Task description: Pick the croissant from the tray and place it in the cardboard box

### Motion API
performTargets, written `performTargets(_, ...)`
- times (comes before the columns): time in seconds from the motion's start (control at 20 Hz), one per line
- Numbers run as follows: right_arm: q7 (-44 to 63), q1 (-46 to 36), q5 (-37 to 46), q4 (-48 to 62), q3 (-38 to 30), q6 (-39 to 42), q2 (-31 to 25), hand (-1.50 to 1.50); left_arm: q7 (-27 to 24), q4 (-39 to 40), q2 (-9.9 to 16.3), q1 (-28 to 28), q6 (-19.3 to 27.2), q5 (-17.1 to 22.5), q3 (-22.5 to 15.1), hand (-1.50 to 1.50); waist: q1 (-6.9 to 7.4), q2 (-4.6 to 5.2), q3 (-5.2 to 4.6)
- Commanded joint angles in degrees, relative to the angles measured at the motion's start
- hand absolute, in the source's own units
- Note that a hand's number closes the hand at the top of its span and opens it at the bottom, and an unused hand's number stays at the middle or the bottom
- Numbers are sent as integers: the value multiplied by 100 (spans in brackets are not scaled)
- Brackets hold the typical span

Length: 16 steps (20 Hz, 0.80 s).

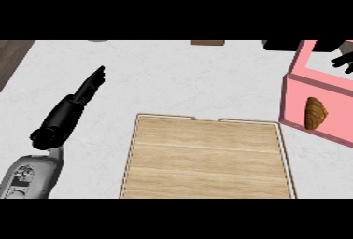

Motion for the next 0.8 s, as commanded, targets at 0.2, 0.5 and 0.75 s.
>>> performTargets(0.2,-464,-348,-2218,1034,-1662,895,778,-150,-27,87,114,-36,-49,43,160,0,-159,-38,20)
performTargets(0.5,1023,-923,-3419,2281,-2775,1436,544,-150,-124,-91,16,230,-63,6,19,0,15,-2,4)
performTargets(0.75,1131,-1072,-3608,2849,-3097,1461,51,-150,34,-38,-84,-93,-40,-40,-23,0,53,57,17)
